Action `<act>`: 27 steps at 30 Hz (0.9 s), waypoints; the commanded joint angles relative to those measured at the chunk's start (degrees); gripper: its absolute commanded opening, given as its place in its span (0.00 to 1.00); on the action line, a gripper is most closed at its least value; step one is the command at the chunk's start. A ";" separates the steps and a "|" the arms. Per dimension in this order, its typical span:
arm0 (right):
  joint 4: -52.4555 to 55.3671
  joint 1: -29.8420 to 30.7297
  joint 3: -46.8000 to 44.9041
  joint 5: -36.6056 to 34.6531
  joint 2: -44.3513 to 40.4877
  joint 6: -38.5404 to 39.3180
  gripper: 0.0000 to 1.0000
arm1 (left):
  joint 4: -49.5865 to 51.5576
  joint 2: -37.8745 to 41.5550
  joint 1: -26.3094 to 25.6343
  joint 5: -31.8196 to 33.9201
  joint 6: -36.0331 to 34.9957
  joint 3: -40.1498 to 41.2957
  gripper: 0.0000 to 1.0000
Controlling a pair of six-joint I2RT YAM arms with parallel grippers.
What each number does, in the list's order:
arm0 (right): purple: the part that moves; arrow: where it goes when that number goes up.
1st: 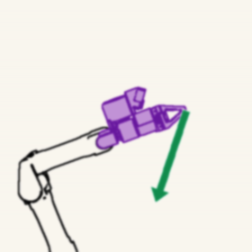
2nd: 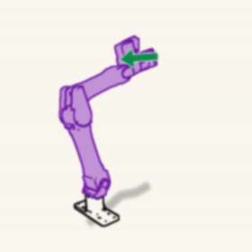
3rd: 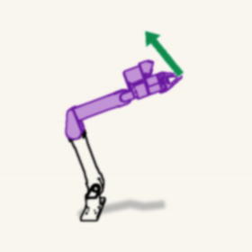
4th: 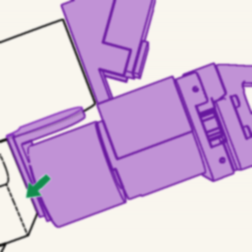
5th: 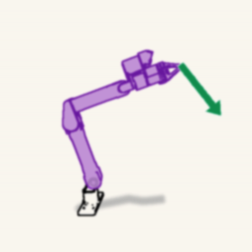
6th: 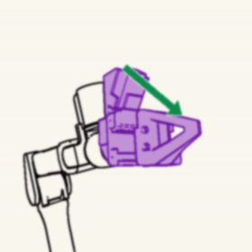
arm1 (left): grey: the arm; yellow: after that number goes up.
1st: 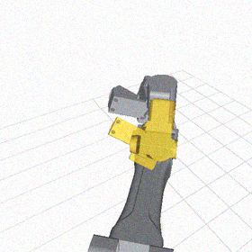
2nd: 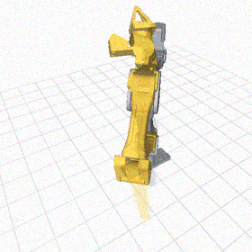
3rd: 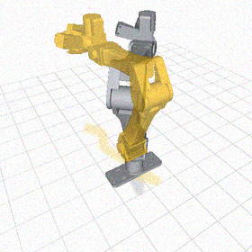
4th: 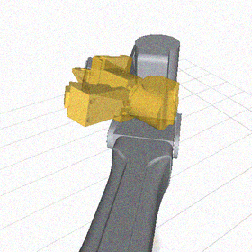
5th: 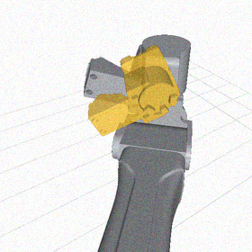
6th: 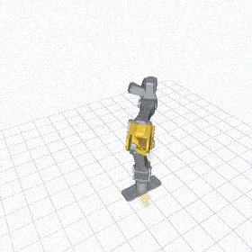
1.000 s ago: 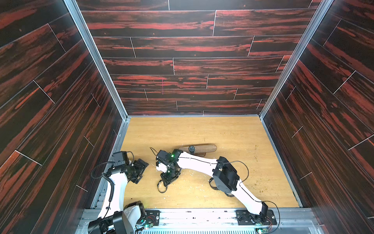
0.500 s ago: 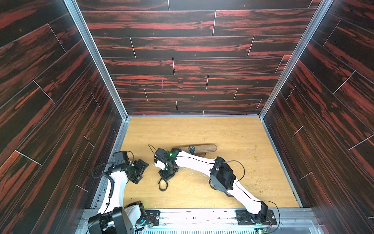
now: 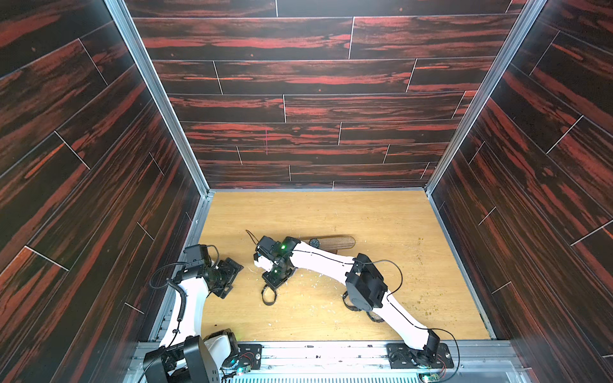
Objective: Place watch on stand
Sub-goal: Pick up the watch at the center of the board.
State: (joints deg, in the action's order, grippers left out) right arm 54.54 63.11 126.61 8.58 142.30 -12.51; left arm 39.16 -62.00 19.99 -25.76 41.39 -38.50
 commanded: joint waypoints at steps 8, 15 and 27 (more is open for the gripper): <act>-14.50 -4.14 -16.99 0.61 -16.15 4.56 0.00 | -5.26 0.39 0.48 -7.33 1.10 -0.85 0.84; -21.89 -8.78 -25.05 5.88 -26.40 5.87 0.00 | -13.66 1.09 0.17 -14.16 4.40 -0.95 0.87; -27.31 -17.45 -30.03 15.31 -37.65 5.48 0.00 | -26.90 0.34 -14.89 -15.11 14.31 -11.01 0.95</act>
State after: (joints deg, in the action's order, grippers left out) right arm 29.34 47.07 97.17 19.68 106.96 -7.20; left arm 18.76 -60.86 7.38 -39.46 51.70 -46.72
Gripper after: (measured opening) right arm 0.046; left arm 0.950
